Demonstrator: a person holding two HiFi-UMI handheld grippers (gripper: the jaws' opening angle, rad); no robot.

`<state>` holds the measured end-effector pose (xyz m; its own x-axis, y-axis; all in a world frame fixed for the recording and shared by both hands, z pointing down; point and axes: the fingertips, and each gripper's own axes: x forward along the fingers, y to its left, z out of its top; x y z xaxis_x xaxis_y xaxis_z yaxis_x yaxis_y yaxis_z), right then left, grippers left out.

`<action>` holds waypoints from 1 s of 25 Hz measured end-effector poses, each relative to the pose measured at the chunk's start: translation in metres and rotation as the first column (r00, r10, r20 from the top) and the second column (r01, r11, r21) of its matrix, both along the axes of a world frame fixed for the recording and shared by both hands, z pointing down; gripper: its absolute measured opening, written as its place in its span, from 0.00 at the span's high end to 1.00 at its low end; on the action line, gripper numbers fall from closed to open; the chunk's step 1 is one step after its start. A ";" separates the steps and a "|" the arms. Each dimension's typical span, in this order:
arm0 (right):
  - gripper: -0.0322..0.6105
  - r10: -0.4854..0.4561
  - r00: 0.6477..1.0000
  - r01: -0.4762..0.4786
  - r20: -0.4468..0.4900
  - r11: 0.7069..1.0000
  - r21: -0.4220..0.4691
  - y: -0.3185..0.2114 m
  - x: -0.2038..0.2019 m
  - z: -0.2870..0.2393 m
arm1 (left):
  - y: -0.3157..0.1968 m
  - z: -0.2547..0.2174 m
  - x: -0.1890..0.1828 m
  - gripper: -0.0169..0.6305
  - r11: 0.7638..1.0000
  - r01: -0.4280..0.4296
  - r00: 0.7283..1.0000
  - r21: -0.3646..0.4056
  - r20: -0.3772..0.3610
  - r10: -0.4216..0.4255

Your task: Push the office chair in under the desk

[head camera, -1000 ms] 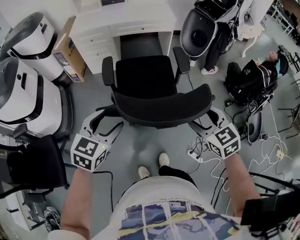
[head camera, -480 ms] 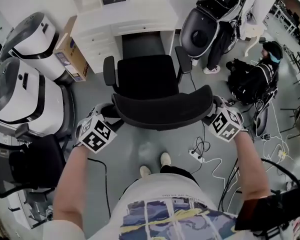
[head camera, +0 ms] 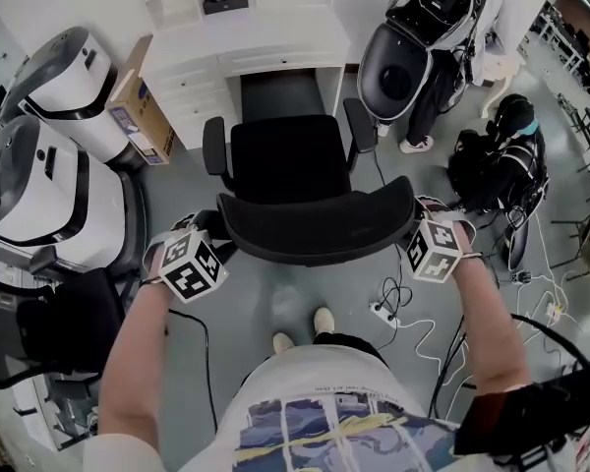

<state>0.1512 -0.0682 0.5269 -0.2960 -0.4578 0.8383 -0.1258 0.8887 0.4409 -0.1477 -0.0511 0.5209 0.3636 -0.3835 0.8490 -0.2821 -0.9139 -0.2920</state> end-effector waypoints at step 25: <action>0.70 -0.020 0.996 0.025 0.089 0.998 -0.055 -0.063 0.000 0.000 | -0.060 0.003 -0.001 0.68 0.999 0.032 0.999 -0.044 0.036 -0.030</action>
<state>0.1511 -0.1309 0.5271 -0.3803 -0.4030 0.8325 -0.1416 0.9148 0.3782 -0.1484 -0.1116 0.5241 0.3221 -0.3559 0.8773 -0.3007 -0.9171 -0.2617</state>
